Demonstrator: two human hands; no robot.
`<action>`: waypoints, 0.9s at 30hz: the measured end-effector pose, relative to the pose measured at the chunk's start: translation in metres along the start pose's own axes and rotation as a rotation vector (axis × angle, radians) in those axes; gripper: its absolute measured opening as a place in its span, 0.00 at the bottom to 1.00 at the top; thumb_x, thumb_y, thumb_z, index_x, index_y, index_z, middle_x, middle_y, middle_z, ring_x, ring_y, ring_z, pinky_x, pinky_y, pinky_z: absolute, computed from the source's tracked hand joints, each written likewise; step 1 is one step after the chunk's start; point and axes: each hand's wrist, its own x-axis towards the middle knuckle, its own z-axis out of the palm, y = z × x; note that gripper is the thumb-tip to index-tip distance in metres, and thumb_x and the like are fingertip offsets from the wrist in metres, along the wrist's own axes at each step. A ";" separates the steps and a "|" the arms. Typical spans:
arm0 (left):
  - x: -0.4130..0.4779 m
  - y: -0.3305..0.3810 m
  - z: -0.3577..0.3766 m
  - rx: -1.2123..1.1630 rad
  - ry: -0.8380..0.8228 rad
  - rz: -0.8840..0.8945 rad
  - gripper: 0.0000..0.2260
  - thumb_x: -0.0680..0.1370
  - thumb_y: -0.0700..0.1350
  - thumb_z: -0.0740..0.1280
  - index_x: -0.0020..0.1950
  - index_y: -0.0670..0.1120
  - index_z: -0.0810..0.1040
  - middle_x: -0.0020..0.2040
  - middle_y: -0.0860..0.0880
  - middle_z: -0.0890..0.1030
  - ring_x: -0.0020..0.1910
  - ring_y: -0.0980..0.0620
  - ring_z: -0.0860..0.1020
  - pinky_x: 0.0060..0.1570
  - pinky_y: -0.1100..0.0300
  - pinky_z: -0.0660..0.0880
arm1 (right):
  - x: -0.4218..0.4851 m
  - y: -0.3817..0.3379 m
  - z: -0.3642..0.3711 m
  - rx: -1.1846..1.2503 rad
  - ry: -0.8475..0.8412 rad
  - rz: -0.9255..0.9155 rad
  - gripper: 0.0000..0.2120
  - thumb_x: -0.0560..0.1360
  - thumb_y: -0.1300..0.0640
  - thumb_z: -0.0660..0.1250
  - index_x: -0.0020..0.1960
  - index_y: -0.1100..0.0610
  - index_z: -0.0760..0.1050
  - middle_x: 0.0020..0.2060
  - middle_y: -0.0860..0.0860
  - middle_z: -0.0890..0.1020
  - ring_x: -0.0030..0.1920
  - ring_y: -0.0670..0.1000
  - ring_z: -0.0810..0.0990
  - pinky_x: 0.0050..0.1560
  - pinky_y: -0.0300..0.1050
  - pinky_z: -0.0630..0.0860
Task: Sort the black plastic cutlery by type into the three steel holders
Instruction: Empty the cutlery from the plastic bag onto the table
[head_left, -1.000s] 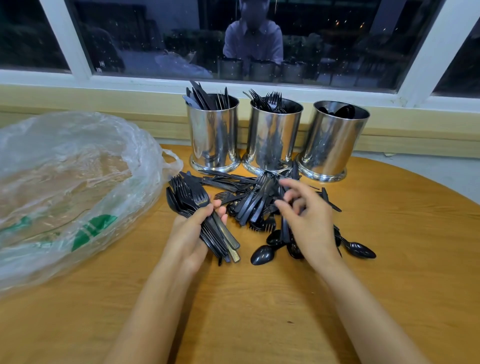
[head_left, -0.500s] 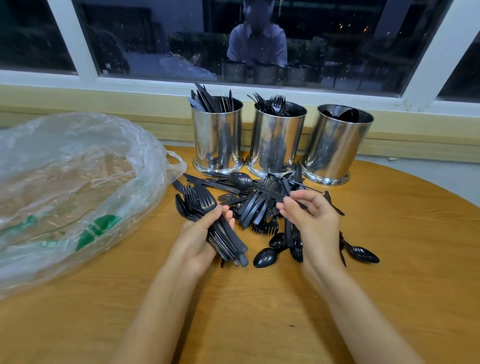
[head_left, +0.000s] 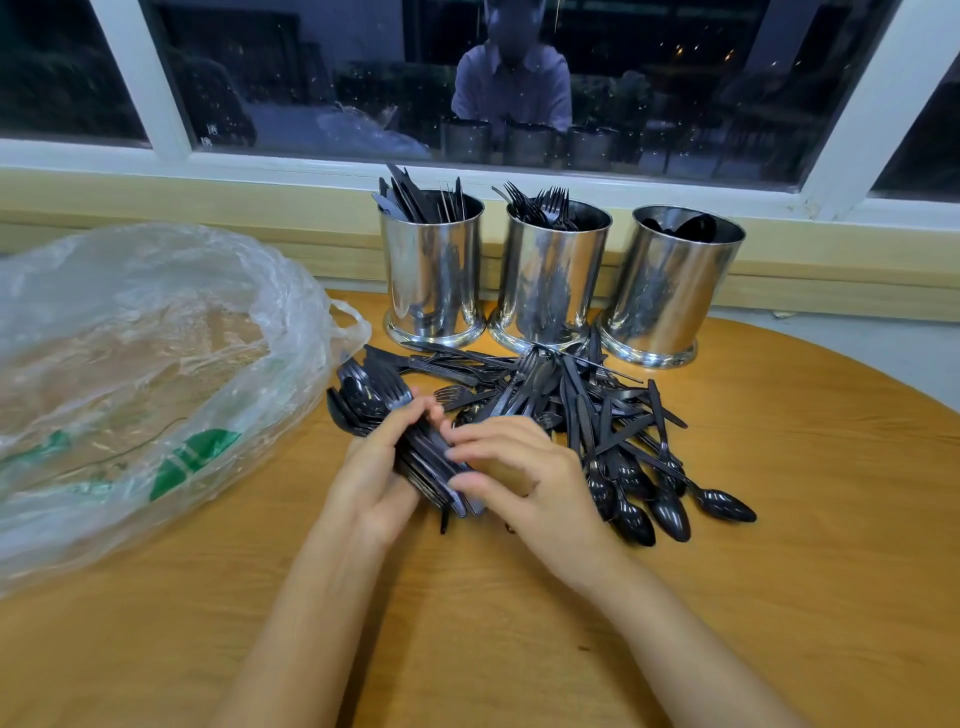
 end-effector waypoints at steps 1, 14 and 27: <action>0.000 0.001 0.000 -0.046 0.015 0.008 0.08 0.76 0.37 0.66 0.55 0.42 0.77 0.39 0.47 0.81 0.36 0.54 0.81 0.39 0.61 0.81 | 0.002 0.000 -0.008 -0.006 0.031 0.022 0.10 0.73 0.52 0.70 0.52 0.55 0.84 0.52 0.45 0.84 0.58 0.44 0.78 0.61 0.38 0.72; -0.004 -0.005 0.003 0.029 0.031 -0.023 0.09 0.79 0.34 0.62 0.56 0.40 0.78 0.39 0.46 0.83 0.37 0.53 0.82 0.40 0.59 0.82 | 0.002 0.038 -0.058 -0.672 0.046 0.519 0.10 0.74 0.45 0.69 0.43 0.51 0.76 0.42 0.45 0.75 0.49 0.45 0.72 0.43 0.40 0.70; -0.004 -0.006 0.003 0.024 0.035 -0.043 0.10 0.79 0.34 0.62 0.59 0.41 0.77 0.40 0.46 0.82 0.36 0.53 0.82 0.40 0.59 0.82 | 0.003 0.040 -0.056 -0.858 0.038 0.665 0.10 0.77 0.49 0.67 0.52 0.56 0.78 0.51 0.50 0.73 0.60 0.53 0.69 0.41 0.42 0.70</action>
